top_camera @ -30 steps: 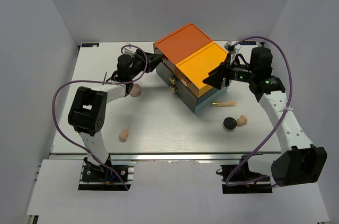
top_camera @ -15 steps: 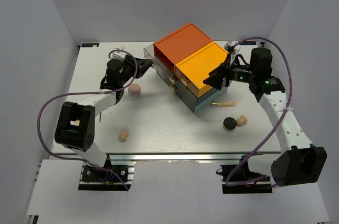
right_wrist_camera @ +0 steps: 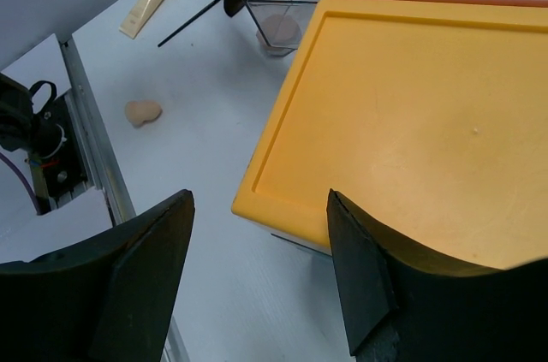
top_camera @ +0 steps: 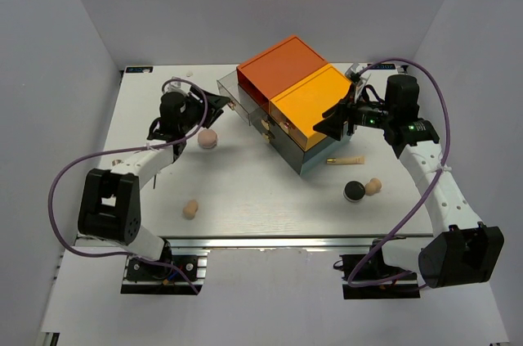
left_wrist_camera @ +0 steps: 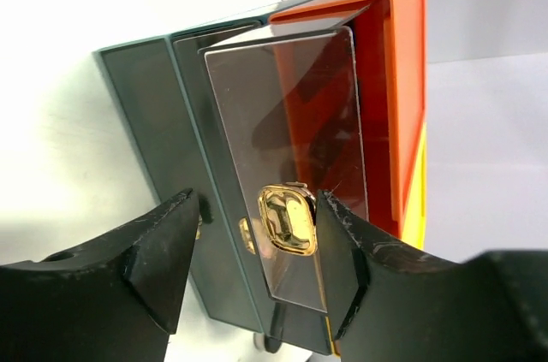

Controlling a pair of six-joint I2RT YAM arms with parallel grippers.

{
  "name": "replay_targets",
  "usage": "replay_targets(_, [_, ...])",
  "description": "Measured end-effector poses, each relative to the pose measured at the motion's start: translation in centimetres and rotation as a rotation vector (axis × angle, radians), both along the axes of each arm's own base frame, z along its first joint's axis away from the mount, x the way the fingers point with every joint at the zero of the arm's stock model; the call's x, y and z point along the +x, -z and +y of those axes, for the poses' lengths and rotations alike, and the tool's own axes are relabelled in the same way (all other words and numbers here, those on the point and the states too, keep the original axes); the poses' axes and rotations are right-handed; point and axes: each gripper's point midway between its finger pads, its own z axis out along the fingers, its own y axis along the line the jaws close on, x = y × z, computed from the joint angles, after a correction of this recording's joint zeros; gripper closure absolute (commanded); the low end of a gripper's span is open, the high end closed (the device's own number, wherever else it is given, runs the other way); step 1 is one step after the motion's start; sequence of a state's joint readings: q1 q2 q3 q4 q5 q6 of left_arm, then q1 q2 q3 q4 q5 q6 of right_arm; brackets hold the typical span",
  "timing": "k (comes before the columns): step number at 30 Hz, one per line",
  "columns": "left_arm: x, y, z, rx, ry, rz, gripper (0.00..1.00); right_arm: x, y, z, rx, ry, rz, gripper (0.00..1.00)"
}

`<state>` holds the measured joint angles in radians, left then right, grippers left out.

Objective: Organize the makeup

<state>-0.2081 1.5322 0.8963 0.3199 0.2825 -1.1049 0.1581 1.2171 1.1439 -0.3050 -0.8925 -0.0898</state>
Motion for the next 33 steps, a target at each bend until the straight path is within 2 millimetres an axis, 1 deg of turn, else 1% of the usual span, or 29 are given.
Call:
replay_targets(2, [-0.2,-0.2,0.6,0.02,-0.021,0.005,0.34,0.0,0.0,0.0,-0.002,-0.001,-0.003,0.3])
replay_targets(3, [-0.4,-0.2,1.0,0.035,-0.036,0.011,0.35,0.0,0.1,0.0,-0.005,-0.004,-0.008,0.3])
replay_targets(4, [-0.7,-0.4,1.5,0.056,-0.055,0.016,0.39,0.0,0.1,0.0,-0.009,-0.006,-0.011,0.29])
replay_targets(5, [-1.0,-0.7,2.0,0.073,-0.074,0.016,0.47,-0.1,0.2,-0.1,-0.013,-0.01,-0.015,0.29])
replay_targets(6, [-1.4,-1.0,2.6,0.095,-0.096,0.017,0.68,-0.1,0.3,-0.1,-0.019,-0.016,-0.022,0.29])
replay_targets(7, [-1.9,-1.4,3.3,0.121,-0.123,0.019,0.86,-0.2,0.4,-0.1,-0.027,-0.024,-0.03,0.28])
replay_targets(8, [-2.4,-2.0,4.1,0.157,-0.144,0.009,0.87,-0.3,0.6,-0.2,-0.035,-0.031,-0.036,0.28])
replay_targets(9, [-2.9,-2.3,4.7,0.189,-0.162,0.005,0.87,-0.4,0.7,-0.2,-0.042,-0.041,-0.048,0.28])
replay_targets(10, [-3.4,-2.4,5.5,0.226,-0.186,0.009,0.84,-0.5,0.8,-0.2,-0.048,-0.052,-0.059,0.28])
replay_targets(11, [-3.9,-2.3,6.2,0.263,-0.201,0.019,0.74,-0.6,0.9,-0.2,-0.054,-0.06,-0.069,0.28])
replay_targets(12, [-4.4,-1.9,6.8,0.302,-0.207,0.034,0.49,-0.6,0.9,-0.2,-0.057,-0.065,-0.077,0.28])
replay_targets(14, [-5.3,-0.8,7.6,0.364,-0.211,0.074,0.29,-0.6,1.0,-0.2,-0.065,-0.075,-0.091,0.28])
replay_targets(15, [-5.8,-0.1,7.9,0.389,-0.213,0.102,0.15,-0.6,1.0,-0.2,-0.069,-0.077,-0.095,0.28])
replay_targets(17, [-6.6,1.4,8.8,0.447,-0.223,0.16,0.05,-0.7,1.2,-0.3,-0.075,-0.081,-0.099,0.28])
replay_targets(18, [-7.1,2.2,9.4,0.476,-0.231,0.194,0.02,-0.7,1.2,-0.3,-0.076,-0.082,-0.099,0.28])
replay_targets(22, [-9.3,6.5,11.8,0.633,-0.232,0.366,0.02,-0.7,1.3,-0.3,-0.078,-0.082,-0.1,0.28])
replay_targets(25, [-9.7,9.9,12.9,0.74,-0.187,0.475,0.02,-0.8,1.7,-0.3,-0.078,-0.082,-0.088,0.28])
replay_targets(27, [-9.3,12.1,13.0,0.785,-0.142,0.526,0.02,-0.9,2.0,-0.3,-0.077,-0.081,-0.076,0.28])
replay_targets(29, [-8.4,14.1,12.6,0.814,-0.09,0.56,0.02,-0.9,2.0,-0.3,-0.077,-0.081,-0.074,0.28])
replay_targets(31, [-6.9,15.5,12.1,0.833,-0.047,0.569,0.02,-0.9,2.0,-0.3,-0.077,-0.08,-0.074,0.27])
replay_targets(33, [-5.1,16.5,11.3,0.847,-0.007,0.553,0.02,-0.8,2.1,-0.3,-0.079,-0.077,-0.075,0.27])
